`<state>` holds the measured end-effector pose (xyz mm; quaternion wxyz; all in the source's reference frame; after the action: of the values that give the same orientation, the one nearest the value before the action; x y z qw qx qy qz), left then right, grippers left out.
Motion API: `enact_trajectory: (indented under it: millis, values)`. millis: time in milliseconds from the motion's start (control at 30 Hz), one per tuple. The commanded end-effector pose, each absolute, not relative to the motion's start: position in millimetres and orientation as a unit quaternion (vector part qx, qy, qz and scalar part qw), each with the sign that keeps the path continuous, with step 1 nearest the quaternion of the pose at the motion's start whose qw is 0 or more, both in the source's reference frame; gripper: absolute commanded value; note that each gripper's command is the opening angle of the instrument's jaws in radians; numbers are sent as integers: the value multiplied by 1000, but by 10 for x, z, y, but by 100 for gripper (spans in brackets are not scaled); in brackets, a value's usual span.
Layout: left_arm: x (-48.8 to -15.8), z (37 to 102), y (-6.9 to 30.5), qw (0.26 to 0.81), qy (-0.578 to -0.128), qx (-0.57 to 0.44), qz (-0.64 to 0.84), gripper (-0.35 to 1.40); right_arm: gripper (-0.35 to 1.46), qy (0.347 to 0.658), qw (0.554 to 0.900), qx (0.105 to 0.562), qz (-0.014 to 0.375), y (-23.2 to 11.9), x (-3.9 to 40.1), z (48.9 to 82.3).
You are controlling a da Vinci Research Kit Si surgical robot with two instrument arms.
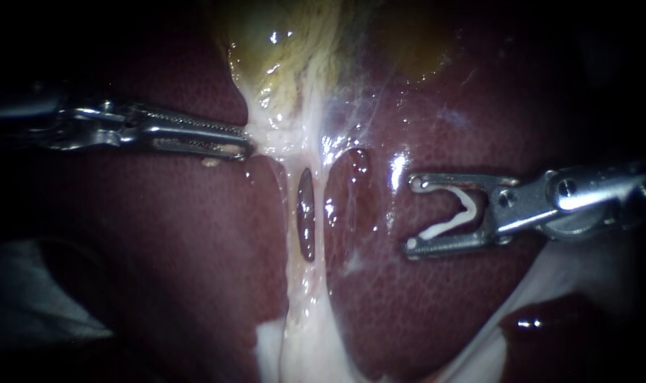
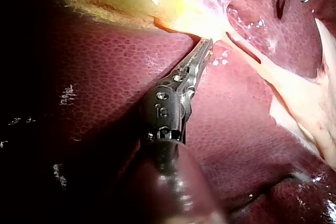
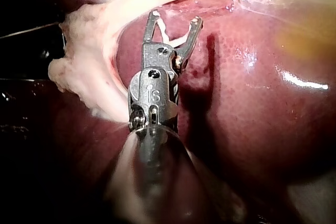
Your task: Clipping first clip left tube
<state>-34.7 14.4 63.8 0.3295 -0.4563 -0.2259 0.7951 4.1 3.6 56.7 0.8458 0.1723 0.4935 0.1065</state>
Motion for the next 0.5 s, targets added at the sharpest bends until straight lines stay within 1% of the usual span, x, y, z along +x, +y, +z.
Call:
enact_trajectory:
  millis: [33,200,367,500]
  values:
    - [-346,635,145,330,-227,-456,795,-35,50,493,846,172,107,36,41,567]
    - [-331,597,153,335,-236,-453,792,-35,50,494,845,174,106,36,41,567]
    - [-312,556,158,332,-222,-464,791,-35,50,494,845,174,106,36,41,567]
    - [-310,541,157,328,-217,-468,791,-35,50,496,844,178,104,35,44,566]
